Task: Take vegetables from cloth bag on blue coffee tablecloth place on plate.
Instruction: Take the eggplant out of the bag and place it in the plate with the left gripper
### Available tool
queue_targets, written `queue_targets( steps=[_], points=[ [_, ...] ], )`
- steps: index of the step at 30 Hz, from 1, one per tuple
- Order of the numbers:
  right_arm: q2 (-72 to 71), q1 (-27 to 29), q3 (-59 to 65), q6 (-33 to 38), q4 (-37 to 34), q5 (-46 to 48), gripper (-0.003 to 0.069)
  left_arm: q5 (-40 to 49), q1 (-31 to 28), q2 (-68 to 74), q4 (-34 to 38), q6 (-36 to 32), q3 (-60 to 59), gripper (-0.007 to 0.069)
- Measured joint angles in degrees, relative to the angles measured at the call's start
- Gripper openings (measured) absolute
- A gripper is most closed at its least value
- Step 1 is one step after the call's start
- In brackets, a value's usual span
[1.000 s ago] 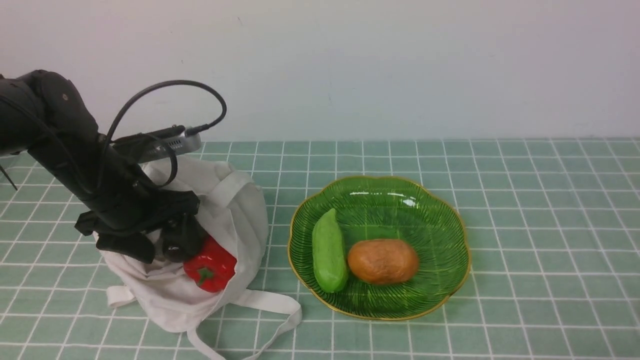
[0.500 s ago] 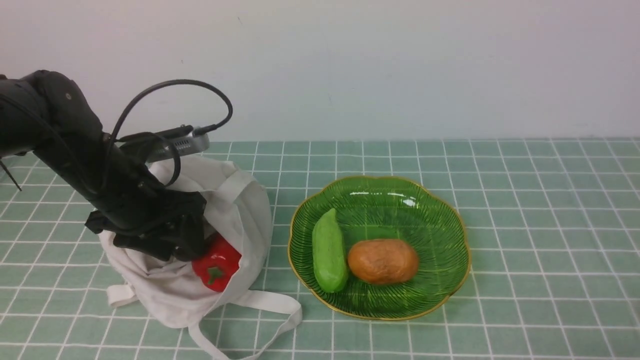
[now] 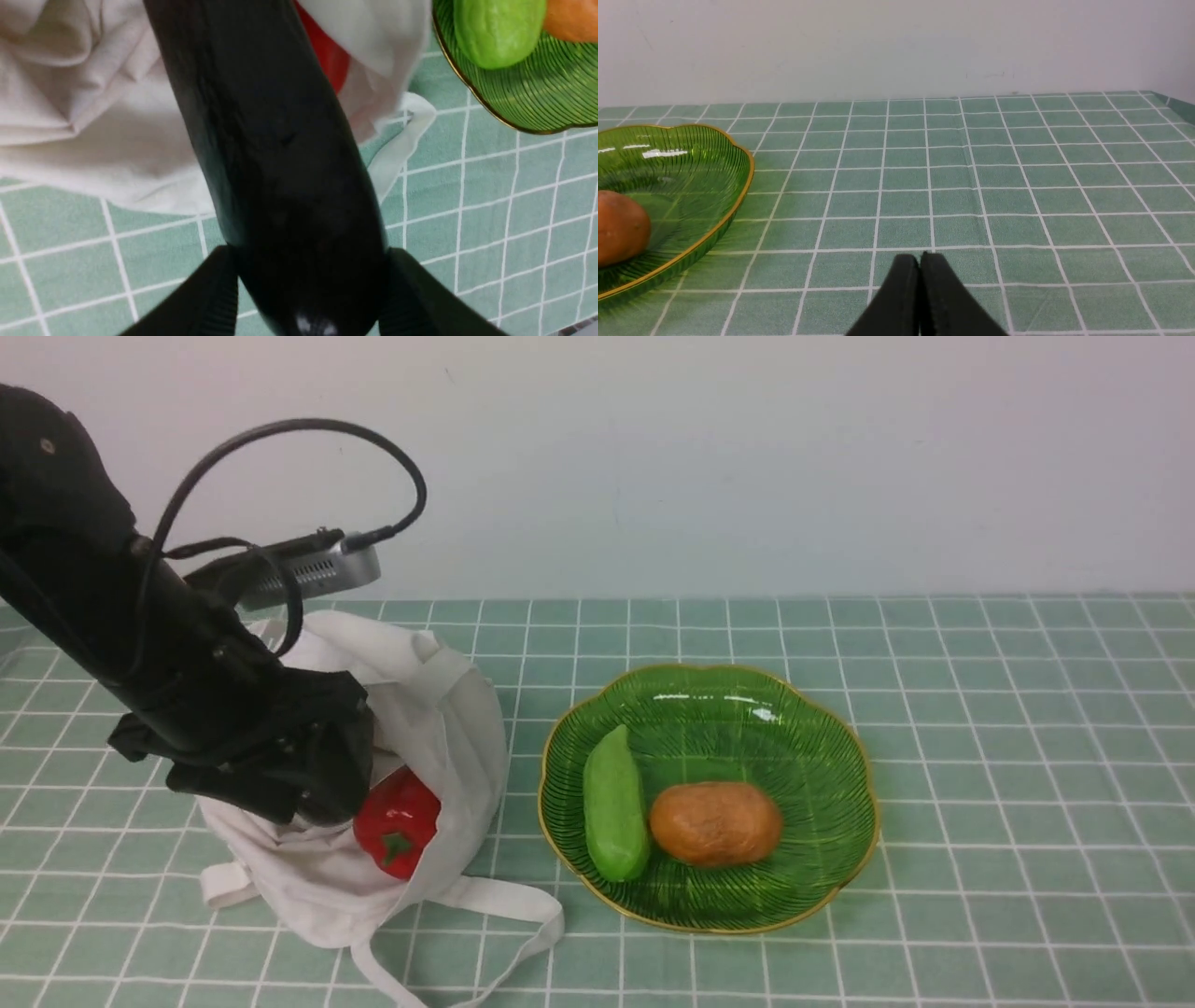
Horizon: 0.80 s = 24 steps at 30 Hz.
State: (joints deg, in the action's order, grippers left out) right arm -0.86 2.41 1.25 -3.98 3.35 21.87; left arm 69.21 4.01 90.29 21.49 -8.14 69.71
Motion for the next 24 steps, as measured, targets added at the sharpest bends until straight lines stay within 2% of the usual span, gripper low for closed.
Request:
queue_targets(
  steps=[8,9,15,19,23,24],
  points=[
    [0.0,0.0,0.0,0.0,0.0,0.0,-0.0010,0.0,0.1,-10.6,-1.8,1.4,-10.2,0.0345],
    [0.0,0.0,0.0,0.0,0.0,0.0,-0.0010,0.1,0.1,-15.2,-2.0,1.4,-14.6,0.0345],
    [0.0,0.0,0.0,0.0,0.0,0.0,-0.0010,1.1,0.5,-23.6,1.2,-0.1,-19.2,0.0345],
    [0.0,0.0,0.0,0.0,0.0,0.0,-0.0010,-2.2,6.1,-25.2,3.4,-3.2,-19.2,0.0345],
    [0.0,0.0,0.0,0.0,0.0,0.0,-0.0010,-8.7,15.7,-23.1,4.0,-3.3,-19.2,0.0345],
    [0.0,0.0,0.0,0.0,0.0,0.0,-0.0010,-12.0,21.0,-20.7,4.4,-3.3,-18.8,0.0345]
  ],
)
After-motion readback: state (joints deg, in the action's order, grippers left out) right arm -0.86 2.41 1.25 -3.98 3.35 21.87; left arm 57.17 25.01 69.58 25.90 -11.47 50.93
